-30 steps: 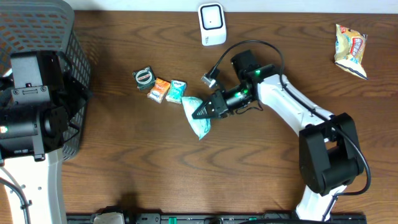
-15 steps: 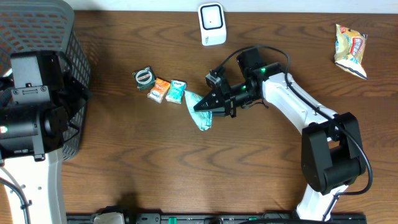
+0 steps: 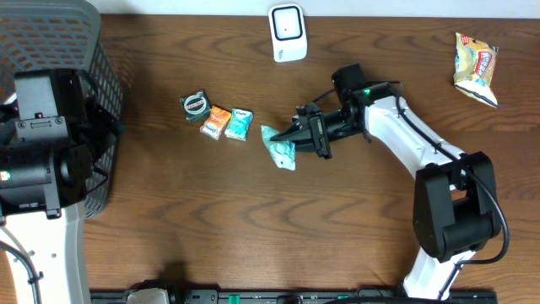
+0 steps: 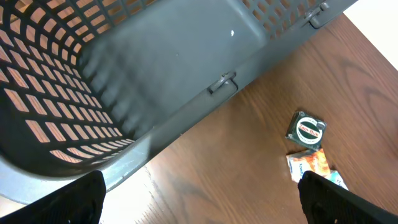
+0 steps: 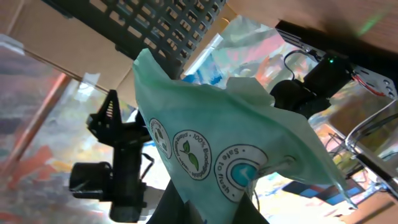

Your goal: Scan the item barcode

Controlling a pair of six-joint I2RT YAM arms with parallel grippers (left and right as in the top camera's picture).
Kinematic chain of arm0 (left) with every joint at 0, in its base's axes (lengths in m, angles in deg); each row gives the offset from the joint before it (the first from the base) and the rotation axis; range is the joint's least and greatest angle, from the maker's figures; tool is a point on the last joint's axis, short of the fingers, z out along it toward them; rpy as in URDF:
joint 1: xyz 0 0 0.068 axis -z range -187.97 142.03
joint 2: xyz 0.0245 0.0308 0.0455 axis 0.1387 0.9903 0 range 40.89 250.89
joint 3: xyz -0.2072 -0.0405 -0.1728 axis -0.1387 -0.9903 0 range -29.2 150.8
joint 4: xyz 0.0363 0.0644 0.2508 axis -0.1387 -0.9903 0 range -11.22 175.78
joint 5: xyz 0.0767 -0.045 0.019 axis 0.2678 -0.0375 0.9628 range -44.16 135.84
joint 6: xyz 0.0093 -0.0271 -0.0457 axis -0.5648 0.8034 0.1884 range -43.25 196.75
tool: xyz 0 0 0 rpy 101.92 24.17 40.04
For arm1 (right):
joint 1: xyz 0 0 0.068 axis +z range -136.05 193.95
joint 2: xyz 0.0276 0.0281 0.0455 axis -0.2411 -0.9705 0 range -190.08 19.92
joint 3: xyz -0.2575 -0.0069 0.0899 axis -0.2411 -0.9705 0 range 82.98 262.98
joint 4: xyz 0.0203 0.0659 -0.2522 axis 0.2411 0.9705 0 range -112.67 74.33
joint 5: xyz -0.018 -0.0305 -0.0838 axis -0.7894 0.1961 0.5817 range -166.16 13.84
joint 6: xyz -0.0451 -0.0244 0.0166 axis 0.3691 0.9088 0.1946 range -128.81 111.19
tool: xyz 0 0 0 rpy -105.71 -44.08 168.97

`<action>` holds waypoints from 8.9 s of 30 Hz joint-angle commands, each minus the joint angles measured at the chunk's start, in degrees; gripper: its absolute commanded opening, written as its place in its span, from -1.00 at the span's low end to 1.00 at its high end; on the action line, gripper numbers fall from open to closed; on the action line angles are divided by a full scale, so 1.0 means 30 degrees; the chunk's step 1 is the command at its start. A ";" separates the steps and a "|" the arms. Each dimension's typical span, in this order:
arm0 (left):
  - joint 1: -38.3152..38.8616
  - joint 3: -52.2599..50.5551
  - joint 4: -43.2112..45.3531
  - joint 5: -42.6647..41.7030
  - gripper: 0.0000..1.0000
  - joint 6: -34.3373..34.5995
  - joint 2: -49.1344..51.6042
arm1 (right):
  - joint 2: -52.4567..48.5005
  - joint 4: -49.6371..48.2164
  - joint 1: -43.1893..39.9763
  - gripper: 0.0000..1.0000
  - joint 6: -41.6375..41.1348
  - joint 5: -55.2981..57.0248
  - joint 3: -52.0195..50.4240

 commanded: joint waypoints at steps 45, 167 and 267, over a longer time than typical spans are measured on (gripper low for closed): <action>-0.0095 -0.0102 -0.0066 0.0189 0.95 0.0299 0.0015 | 0.0495 0.2506 0.0481 0.99 0.6870 3.1285 0.2200; -0.0095 -0.0102 -0.0066 0.0189 0.95 0.0299 0.0015 | -0.2091 0.2878 -0.0816 -0.98 1.2371 2.4793 0.0386; -0.0095 -0.0102 -0.0066 0.0189 0.95 0.0299 0.0015 | -0.2382 0.4437 0.0415 -0.64 1.3143 2.3452 0.3861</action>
